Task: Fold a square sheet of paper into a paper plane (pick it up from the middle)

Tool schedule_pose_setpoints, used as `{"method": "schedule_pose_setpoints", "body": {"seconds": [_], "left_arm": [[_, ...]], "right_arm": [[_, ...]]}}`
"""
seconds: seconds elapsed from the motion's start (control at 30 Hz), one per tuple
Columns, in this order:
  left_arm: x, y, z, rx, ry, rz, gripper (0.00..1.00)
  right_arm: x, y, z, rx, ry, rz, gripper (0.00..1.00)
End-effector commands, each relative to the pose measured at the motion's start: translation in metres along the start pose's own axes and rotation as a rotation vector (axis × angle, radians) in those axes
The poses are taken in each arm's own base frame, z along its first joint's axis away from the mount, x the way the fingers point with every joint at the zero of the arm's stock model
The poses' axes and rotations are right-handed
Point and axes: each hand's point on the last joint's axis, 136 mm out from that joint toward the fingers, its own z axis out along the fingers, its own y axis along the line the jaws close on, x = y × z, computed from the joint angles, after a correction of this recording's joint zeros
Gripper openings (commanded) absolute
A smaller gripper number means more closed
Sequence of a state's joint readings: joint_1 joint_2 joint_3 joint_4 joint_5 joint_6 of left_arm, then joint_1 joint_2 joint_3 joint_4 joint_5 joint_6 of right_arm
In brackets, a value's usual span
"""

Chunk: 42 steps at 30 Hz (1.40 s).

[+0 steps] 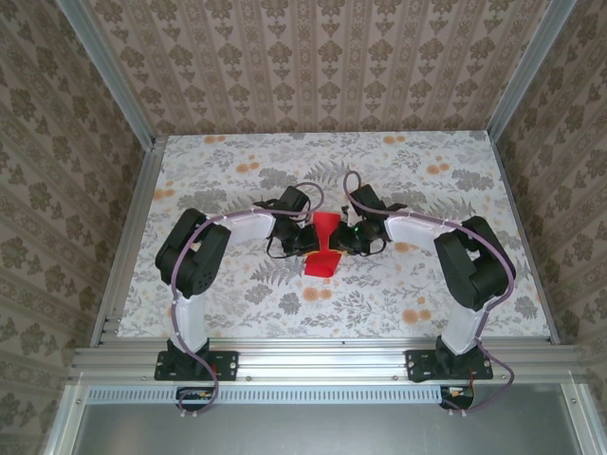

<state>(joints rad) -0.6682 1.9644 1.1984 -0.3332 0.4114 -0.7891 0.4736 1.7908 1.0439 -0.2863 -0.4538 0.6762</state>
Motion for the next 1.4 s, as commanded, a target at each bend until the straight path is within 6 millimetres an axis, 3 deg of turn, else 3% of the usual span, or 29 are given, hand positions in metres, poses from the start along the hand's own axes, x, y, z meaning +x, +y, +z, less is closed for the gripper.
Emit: {"method": "schedule_pose_setpoints", "body": {"seconds": [0.0, 0.2, 0.3, 0.4, 0.53, 0.9, 1.03, 1.17, 1.27, 1.37], "left_arm": [[0.031, 0.053, 0.027, -0.19, 0.099, -0.047, 0.12], [0.033, 0.054, 0.027, -0.197, 0.099, -0.047, 0.12], [0.033, 0.055, 0.028, -0.199, 0.099, -0.048, 0.12], [0.032, 0.054, 0.027, -0.2, 0.096, -0.05, 0.11], [0.032, 0.054, 0.028, -0.199, 0.094, -0.05, 0.12], [0.032, 0.053, 0.027, -0.2, 0.094, -0.047, 0.11], [0.032, 0.053, 0.027, -0.2, 0.094, -0.044, 0.11], [0.033, 0.053, 0.027, -0.2, 0.097, -0.045, 0.11], [0.032, 0.052, 0.027, -0.197, 0.096, -0.043, 0.11], [0.032, 0.051, 0.027, -0.194, 0.095, -0.044, 0.11]], "right_arm": [[0.02, -0.006, 0.01, -0.021, 0.057, 0.041, 0.2], [0.035, -0.029, 0.016, 0.048, 0.087, 0.056, 0.2], [0.036, -0.04, 0.009, 0.129, 0.086, 0.05, 0.2], [0.035, -0.018, -0.002, 0.083, 0.06, 0.011, 0.2], [0.046, 0.006, 0.001, 0.015, 0.075, -0.018, 0.2], [0.074, -0.028, 0.022, 0.047, 0.123, 0.057, 0.2], [0.068, -0.008, 0.009, -0.016, 0.11, 0.05, 0.2], [0.045, 0.013, -0.011, -0.065, 0.025, 0.019, 0.21], [0.042, 0.005, -0.006, -0.043, 0.018, 0.022, 0.21], [0.055, -0.011, 0.008, -0.024, 0.068, 0.048, 0.2]]}}
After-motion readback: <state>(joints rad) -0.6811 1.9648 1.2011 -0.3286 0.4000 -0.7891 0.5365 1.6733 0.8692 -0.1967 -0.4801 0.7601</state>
